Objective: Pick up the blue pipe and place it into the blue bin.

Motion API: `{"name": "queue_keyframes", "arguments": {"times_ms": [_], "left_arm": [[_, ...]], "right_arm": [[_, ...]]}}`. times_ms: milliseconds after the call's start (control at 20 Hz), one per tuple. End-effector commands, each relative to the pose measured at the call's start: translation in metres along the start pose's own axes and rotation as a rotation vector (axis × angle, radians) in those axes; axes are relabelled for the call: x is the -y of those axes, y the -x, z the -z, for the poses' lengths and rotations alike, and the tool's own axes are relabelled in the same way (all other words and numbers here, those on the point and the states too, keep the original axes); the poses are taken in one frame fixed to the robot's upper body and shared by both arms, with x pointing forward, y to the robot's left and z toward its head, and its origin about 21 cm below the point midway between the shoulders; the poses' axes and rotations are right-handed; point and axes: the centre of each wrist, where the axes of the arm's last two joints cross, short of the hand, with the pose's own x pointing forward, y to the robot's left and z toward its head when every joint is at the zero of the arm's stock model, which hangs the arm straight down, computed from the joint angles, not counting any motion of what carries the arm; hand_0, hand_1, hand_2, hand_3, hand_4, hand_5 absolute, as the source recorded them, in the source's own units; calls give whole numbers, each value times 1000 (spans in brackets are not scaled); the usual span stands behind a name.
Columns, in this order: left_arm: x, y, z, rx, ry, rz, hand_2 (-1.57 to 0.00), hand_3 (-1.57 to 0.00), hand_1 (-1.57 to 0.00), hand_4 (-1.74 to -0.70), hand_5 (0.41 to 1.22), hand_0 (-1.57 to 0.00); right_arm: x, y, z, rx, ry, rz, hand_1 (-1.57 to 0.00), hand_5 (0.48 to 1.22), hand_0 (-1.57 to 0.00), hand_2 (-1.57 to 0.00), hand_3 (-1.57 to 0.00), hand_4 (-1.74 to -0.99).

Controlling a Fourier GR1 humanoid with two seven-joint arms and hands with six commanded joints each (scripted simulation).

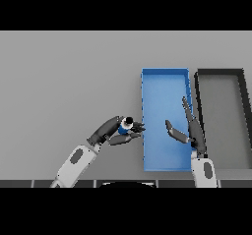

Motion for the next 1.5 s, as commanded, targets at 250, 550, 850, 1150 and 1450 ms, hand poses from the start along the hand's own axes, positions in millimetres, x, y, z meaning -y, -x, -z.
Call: {"name": "queue_keyframes", "arguments": {"times_ms": [250,550,850,1150,1450], "left_arm": [[-3,0,1,11,1,3,-1571,-1571,-1571,-1467,1221,-1571],[2,-4,2,15,18,-10,-1571,-1571,-1571,-1467,1221,-1571],[-2,-4,0,-2,16,17,-1571,-1571,-1571,-1467,1221,-1571],[-7,0,8,16,23,17,-1571,-1571,-1571,-1466,1221,-1571],[-6,1,7,-10,44,-18,-1571,-1571,-1571,-1470,1221,-1571]], "right_arm": [[8,-11,5,142,-80,166,-12,641,1,-67,0,-1198],[31,-77,30,236,-463,294,-14,577,1,-111,0,-1237],[16,-140,53,320,-690,163,-3,558,1,-66,1,-1291],[-16,-162,67,353,-864,141,0,555,1,-45,1,-1282],[-45,-189,85,388,-955,62,-20,534,-11,-71,1,-1209]]}}
